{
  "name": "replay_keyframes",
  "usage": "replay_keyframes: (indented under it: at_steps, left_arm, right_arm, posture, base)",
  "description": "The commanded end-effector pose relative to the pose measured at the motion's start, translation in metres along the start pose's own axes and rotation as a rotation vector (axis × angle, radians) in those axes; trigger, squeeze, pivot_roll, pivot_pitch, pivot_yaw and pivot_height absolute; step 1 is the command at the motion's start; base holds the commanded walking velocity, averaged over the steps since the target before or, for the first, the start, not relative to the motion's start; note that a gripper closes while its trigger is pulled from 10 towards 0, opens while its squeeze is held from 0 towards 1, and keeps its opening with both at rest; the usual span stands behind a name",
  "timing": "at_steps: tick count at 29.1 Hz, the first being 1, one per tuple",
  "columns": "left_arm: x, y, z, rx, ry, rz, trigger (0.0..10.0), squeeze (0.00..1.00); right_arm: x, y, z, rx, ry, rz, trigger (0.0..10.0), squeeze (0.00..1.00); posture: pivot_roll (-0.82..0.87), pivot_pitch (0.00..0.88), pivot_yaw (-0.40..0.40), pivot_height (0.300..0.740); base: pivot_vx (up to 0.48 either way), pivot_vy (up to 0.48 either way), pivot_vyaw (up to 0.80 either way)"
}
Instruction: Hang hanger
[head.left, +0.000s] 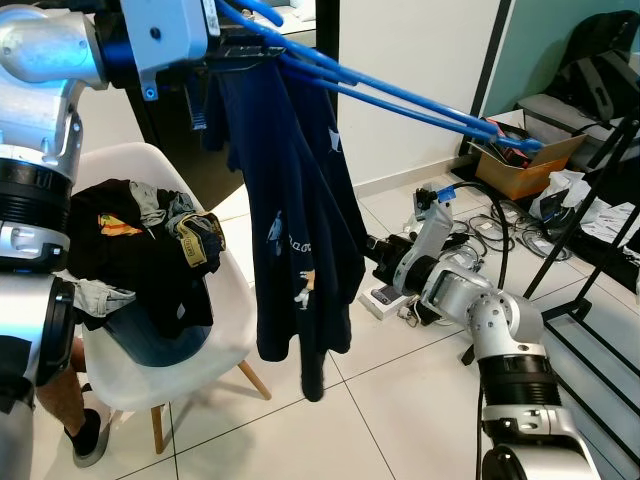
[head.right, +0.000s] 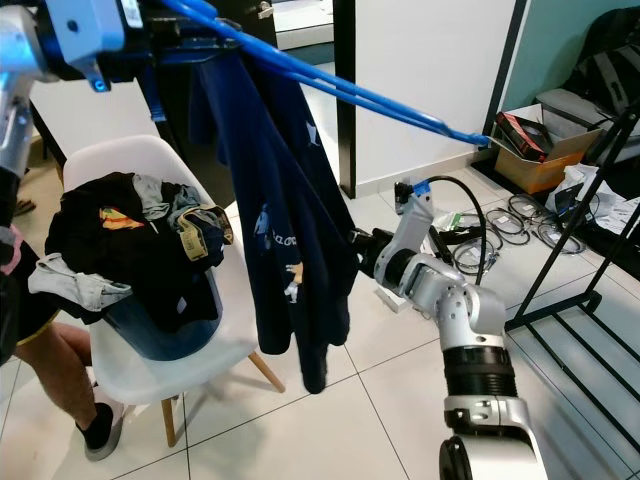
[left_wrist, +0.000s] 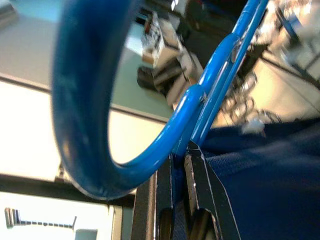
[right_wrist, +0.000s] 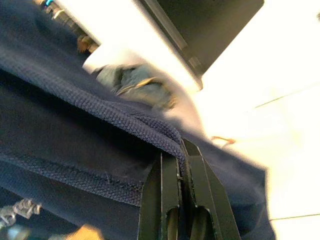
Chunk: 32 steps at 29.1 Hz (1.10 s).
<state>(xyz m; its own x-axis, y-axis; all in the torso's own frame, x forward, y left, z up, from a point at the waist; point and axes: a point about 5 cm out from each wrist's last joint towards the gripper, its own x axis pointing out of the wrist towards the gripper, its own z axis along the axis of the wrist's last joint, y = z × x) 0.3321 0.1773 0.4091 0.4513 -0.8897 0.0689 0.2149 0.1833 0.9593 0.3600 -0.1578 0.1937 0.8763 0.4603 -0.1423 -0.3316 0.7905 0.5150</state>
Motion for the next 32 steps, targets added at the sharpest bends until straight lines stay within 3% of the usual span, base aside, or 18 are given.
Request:
replay_keyframes:
  at_steps: [1,2,3,4,5,8,9,11,13,15,16,18,19,24,25,32]
  left_arm:
    - [-0.013,-0.01,-0.011,-0.021,0.058,-0.003,10.0,0.0]
    - [-0.013,-0.01,-0.011,-0.021,0.058,-0.003,10.0,0.0]
    - [-0.016,-0.029,-0.02,-0.086,0.073,-0.038,10.0,0.0]
    - [-0.016,-0.029,-0.02,-0.086,0.073,-0.038,10.0,0.0]
    - [-0.018,-0.042,-0.026,-0.132,0.08,-0.062,10.0,0.0]
    - [-0.019,-0.055,-0.03,-0.177,0.083,-0.078,10.0,0.0]
    - [-0.021,-0.069,-0.034,-0.22,0.086,-0.1,10.0,0.0]
    - [-0.021,-0.069,-0.034,-0.22,0.086,-0.1,10.0,0.0]
    - [-0.021,-0.095,-0.04,-0.294,0.096,-0.093,10.0,0.0]
    - [-0.021,-0.095,-0.04,-0.294,0.096,-0.093,10.0,0.0]
    - [-0.02,-0.105,-0.042,-0.32,0.113,-0.075,10.0,0.0]
    - [-0.018,-0.111,-0.046,-0.33,0.139,-0.027,10.0,0.0]
    - [-0.016,-0.113,-0.049,-0.333,0.171,0.027,10.0,0.0]
    - [-0.015,-0.111,-0.053,-0.332,0.215,0.127,10.0,0.0]
    - [-0.018,-0.104,-0.052,-0.335,0.221,0.218,10.0,0.0]
    - [-0.03,-0.095,-0.046,-0.335,0.214,0.273,10.0,0.0]
  right_arm:
    - [-0.008,-0.017,0.026,0.042,-0.109,-0.085,0.0,0.0]
    - [-0.008,-0.017,0.026,0.042,-0.109,-0.085,0.0,0.0]
    - [-0.014,-0.026,0.044,0.069,-0.182,-0.115,0.0,0.0]
    - [-0.014,-0.026,0.044,0.069,-0.182,-0.115,0.0,0.0]
    - [-0.018,-0.031,0.055,0.088,-0.228,-0.132,0.0,0.0]
    - [-0.022,-0.034,0.064,0.102,-0.264,-0.147,0.0,0.0]
    - [-0.024,-0.036,0.071,0.111,-0.291,-0.157,0.0,0.0]
    - [-0.024,-0.036,0.071,0.111,-0.291,-0.157,0.0,0.0]
    - [-0.022,-0.032,0.078,0.12,-0.309,-0.147,0.0,0.0]
    - [-0.022,-0.032,0.078,0.12,-0.309,-0.147,0.0,0.0]
    - [-0.018,-0.027,0.078,0.12,-0.302,-0.125,0.0,0.0]
    - [-0.011,-0.018,0.076,0.119,-0.285,-0.095,0.0,0.0]
    - [-0.005,-0.009,0.074,0.116,-0.267,-0.063,0.0,0.0]
    - [0.004,0.004,0.071,0.11,-0.244,-0.024,0.0,0.0]
    - [0.01,0.011,0.069,0.101,-0.223,-0.004,0.0,0.0]
    - [0.014,0.008,0.062,0.092,-0.187,-0.013,0.0,0.0]
  posture:
    - [0.01,0.0,0.051,0.74]
    - [0.01,0.0,0.051,0.74]
    - [0.01,0.0,0.05,0.74]
    - [0.01,0.0,0.05,0.74]
    - [0.01,0.0,0.05,0.74]
    - [0.0,0.001,0.046,0.74]
    - [0.0,0.006,0.041,0.74]
    - [0.0,0.006,0.041,0.74]
    - [0.01,0.013,0.031,0.74]
    - [0.01,0.013,0.031,0.74]
    - [0.01,0.015,0.028,0.74]
    - [0.01,0.017,0.023,0.74]
    - [0.01,0.019,0.016,0.74]
    - [0.0,0.023,0.011,0.74]
    - [0.0,0.028,0.001,0.74]
    - [0.0,0.036,-0.009,0.74]
  base:
    - [0.0,0.0,0.0]
    - [0.0,0.0,0.0]
    - [0.0,0.0,0.0]
    - [0.0,0.0,0.0]
    - [0.0,0.0,0.0]
    - [0.0,0.0,0.0]
    - [0.0,0.0,0.0]
    - [0.0,0.0,0.0]
    - [0.0,0.0,0.0]
    - [0.0,0.0,0.0]
    - [0.0,0.0,0.0]
    - [0.0,0.0,0.0]
    - [0.0,0.0,0.0]
    - [0.0,0.0,0.0]
    - [0.0,0.0,0.0]
    - [0.0,0.0,0.0]
